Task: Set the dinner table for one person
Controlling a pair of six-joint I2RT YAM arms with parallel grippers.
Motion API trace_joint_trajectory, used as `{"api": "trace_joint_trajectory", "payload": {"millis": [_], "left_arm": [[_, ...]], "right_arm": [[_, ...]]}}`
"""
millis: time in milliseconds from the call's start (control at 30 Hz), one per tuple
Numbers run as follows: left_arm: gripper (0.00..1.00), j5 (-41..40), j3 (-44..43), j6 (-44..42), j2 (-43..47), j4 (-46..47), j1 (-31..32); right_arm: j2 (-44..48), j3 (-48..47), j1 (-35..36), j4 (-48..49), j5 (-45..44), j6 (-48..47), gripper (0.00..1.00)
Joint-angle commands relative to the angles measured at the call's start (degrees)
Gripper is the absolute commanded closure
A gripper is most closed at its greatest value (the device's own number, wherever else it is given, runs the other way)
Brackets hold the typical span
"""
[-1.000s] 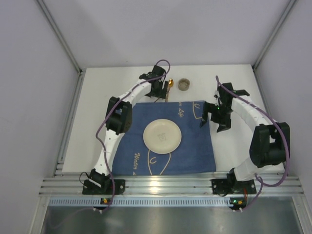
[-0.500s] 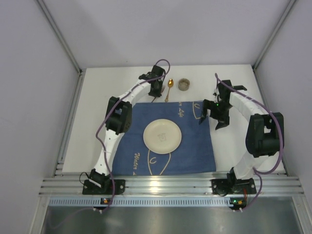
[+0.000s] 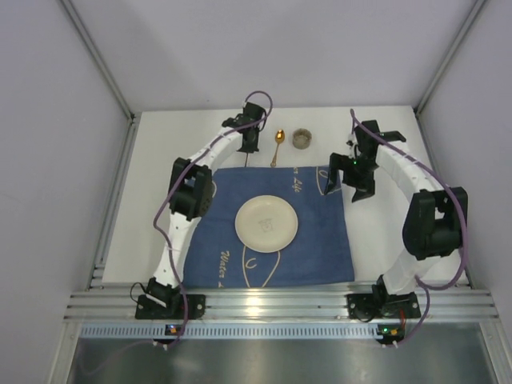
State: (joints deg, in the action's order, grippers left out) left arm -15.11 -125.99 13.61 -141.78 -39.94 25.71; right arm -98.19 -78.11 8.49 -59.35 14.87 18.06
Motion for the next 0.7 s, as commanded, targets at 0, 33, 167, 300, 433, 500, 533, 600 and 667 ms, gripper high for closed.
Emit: {"api": "trace_joint_trajectory", "payload": {"millis": [0, 33, 167, 300, 433, 500, 533, 600, 667], "left_arm": [[1.0, 1.57, -4.34, 2.48, 12.83, 3.99, -1.37], [1.0, 2.27, -5.22, 3.78, 14.06, 4.34, -1.37], [1.0, 4.3, -8.21, 5.9, 20.11, 4.35, -1.37], [1.0, 6.23, -0.79, 11.95, 27.32, 6.62, -1.02], [1.0, 6.85, 10.23, 14.87, 37.16, 10.75, 1.17], [1.0, 7.03, 13.66, 16.54, 39.02, 10.85, 2.23], [1.0, 7.38, 14.63, 17.15, 40.6, 10.85, 2.58], [1.0, 7.91, 17.35, 18.99, 42.1, 10.85, 3.81], [1.0, 8.08, 19.81, 20.49, 44.12, 11.38, 4.78]], "right_arm": [[5.55, -4.33, 2.06, 0.02, 0.85, -0.31, 0.0], [7.03, -4.34, 2.84, 0.81, 1.82, -0.22, 0.0], [10.03, -4.77, 5.3, 5.38, 5.95, 1.53, 0.0], [13.2, -5.13, 8.2, 11.26, 10.34, 5.22, 0.0], [16.18, -6.26, 12.32, 19.34, 11.67, 9.87, 0.0], [16.72, -6.88, 13.48, 21.55, 12.11, 12.24, 0.0], [17.24, -7.06, 14.35, 24.43, 12.46, 13.3, 0.01], [17.68, -6.8, 15.15, 27.52, 13.78, 16.28, 0.02], [18.3, -6.36, 16.29, 31.65, 14.83, 17.96, 0.04]]}}
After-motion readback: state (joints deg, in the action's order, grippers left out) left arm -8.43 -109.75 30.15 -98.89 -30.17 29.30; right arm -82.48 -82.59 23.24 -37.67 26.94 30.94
